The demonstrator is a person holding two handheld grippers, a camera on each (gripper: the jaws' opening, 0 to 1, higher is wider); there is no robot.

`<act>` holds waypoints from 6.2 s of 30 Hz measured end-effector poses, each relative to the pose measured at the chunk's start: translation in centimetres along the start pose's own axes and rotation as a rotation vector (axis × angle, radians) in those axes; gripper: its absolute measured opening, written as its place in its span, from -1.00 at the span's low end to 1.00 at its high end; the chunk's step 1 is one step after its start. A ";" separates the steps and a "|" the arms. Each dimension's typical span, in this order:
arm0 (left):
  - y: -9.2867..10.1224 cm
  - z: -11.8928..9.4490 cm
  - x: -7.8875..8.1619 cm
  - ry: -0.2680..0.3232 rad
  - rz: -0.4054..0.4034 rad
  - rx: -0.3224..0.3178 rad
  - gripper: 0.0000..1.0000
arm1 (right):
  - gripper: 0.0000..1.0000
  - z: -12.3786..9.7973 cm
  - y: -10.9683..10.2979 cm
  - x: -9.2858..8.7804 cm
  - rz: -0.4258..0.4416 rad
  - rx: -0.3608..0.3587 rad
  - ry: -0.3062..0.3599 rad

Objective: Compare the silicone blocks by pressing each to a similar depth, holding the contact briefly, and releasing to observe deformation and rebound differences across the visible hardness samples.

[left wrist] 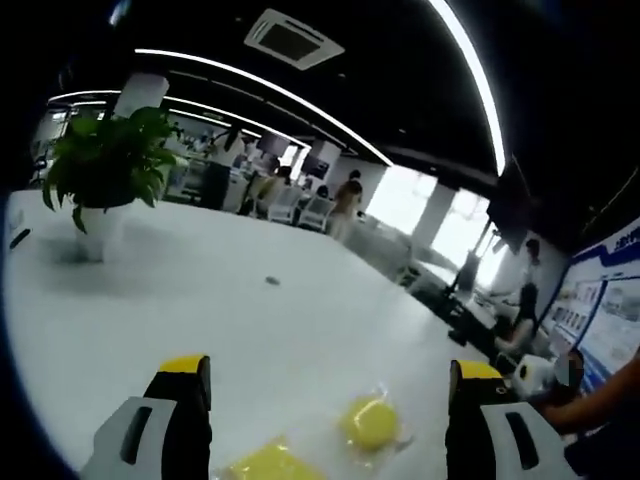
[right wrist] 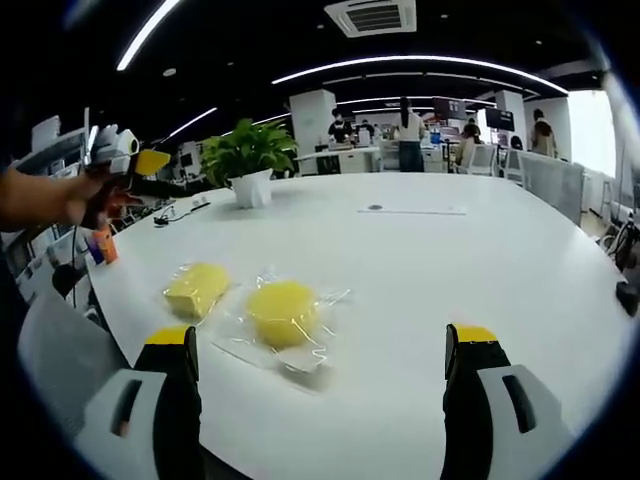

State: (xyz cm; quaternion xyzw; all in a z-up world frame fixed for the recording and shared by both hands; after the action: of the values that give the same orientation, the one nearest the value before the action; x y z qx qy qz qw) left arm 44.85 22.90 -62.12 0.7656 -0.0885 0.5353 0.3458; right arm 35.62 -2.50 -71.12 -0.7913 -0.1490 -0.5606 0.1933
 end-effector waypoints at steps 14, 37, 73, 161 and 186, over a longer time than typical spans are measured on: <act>-0.6 2.5 -1.9 -0.045 -0.075 -0.009 1.00 | 0.93 0.0 0.2 -0.1 -0.007 -0.015 -0.013; -0.9 6.3 -8.3 -0.211 -0.217 -0.029 0.99 | 0.93 -0.1 0.2 0.0 0.009 -0.017 -0.004; 0.0 9.9 -13.4 -0.342 -0.552 0.022 0.07 | 0.93 0.1 -0.4 -0.2 0.044 0.016 -0.021; 2.7 9.0 -12.3 -0.310 -0.610 -0.067 -1.00 | 0.93 0.4 -1.4 -0.2 -0.001 0.054 -0.040; 3.5 8.0 -8.7 -0.213 -0.423 -0.125 -1.00 | 0.93 0.3 -1.3 -0.1 -0.012 0.045 -0.034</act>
State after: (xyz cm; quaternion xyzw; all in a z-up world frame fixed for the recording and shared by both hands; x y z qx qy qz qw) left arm 45.58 13.23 -69.81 0.7964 0.0048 0.3607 0.4854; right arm 35.28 -1.22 -71.15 -0.7951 -0.1696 -0.5449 0.2050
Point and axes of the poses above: the point that each gripper's makers call its tool centre point, and the gripper's own axes: z roughly forward along the fingers, y roughly to its right, x roughly out of its top, the point moved 2 cm from there along -z, roughly backward along the fingers, and after that the axes turned 6 degrees about y, right-handed, at the moved point
